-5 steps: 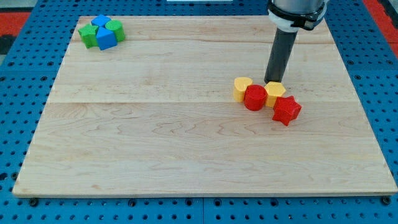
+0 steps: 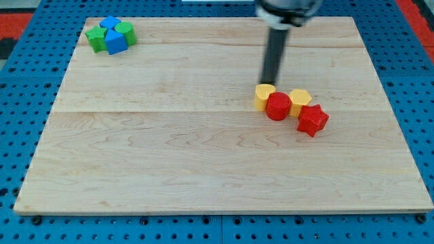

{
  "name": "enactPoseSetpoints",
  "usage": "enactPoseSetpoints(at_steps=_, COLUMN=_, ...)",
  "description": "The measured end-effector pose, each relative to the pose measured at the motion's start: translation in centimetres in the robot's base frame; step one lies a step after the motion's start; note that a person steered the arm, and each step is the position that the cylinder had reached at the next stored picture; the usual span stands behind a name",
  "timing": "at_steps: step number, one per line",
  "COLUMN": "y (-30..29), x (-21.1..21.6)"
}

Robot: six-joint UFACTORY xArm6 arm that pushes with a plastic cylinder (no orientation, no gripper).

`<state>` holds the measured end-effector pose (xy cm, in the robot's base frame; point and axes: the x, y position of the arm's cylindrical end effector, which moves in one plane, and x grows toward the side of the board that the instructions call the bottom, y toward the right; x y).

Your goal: Push the red star diagonal to the hexagon

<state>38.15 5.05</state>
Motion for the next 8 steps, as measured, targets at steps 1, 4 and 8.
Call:
enactPoseSetpoints(at_steps=1, y=-1.9, x=3.1)
enactPoseSetpoints(at_steps=4, y=-0.9, x=2.3)
enactPoseSetpoints(at_steps=8, y=-3.6, x=1.3)
